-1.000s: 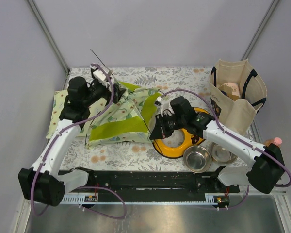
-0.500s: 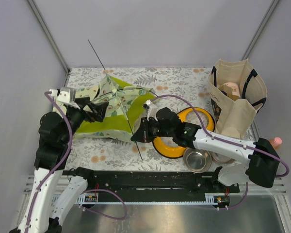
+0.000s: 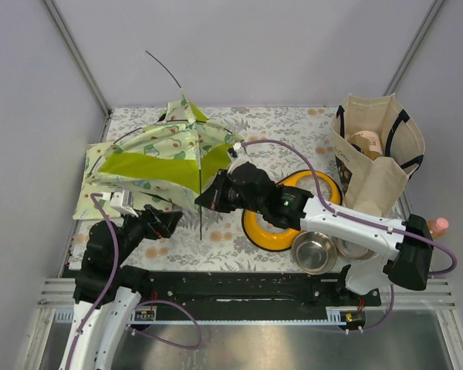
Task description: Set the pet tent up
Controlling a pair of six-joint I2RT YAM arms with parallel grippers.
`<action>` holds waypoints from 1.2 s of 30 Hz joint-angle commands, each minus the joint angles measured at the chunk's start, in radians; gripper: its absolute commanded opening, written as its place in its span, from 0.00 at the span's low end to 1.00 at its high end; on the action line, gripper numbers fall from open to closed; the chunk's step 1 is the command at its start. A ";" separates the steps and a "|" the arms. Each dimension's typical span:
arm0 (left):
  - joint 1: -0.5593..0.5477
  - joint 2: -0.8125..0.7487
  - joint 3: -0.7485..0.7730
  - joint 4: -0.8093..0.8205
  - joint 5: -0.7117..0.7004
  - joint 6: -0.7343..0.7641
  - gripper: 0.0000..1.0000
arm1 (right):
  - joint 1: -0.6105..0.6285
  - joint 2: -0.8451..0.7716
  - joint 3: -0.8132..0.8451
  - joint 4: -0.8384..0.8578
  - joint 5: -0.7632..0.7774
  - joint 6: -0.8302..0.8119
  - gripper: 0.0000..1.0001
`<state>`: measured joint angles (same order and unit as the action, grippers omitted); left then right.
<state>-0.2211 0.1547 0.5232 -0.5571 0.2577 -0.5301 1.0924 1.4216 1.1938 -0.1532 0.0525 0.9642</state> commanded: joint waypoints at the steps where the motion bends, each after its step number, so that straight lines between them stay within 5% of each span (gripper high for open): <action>1: 0.002 -0.014 0.009 0.102 0.080 -0.054 0.89 | 0.006 0.008 0.160 -0.069 0.162 0.113 0.00; 16: -0.026 0.135 0.018 0.278 0.080 0.071 0.84 | 0.012 0.108 0.326 -0.065 0.178 0.195 0.00; 21: -0.087 0.310 0.167 0.082 -0.030 0.085 0.82 | 0.014 0.115 0.349 -0.034 0.171 0.203 0.00; 25: -0.115 0.301 0.100 0.169 -0.043 0.030 0.82 | 0.012 0.109 0.349 -0.026 0.168 0.195 0.00; 36: -0.146 0.345 0.043 0.264 -0.143 0.015 0.63 | 0.011 0.161 0.323 0.076 0.069 0.202 0.00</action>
<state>-0.3607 0.5182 0.5785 -0.4129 0.1871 -0.4992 1.1141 1.5475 1.4998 -0.2050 0.1009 1.1538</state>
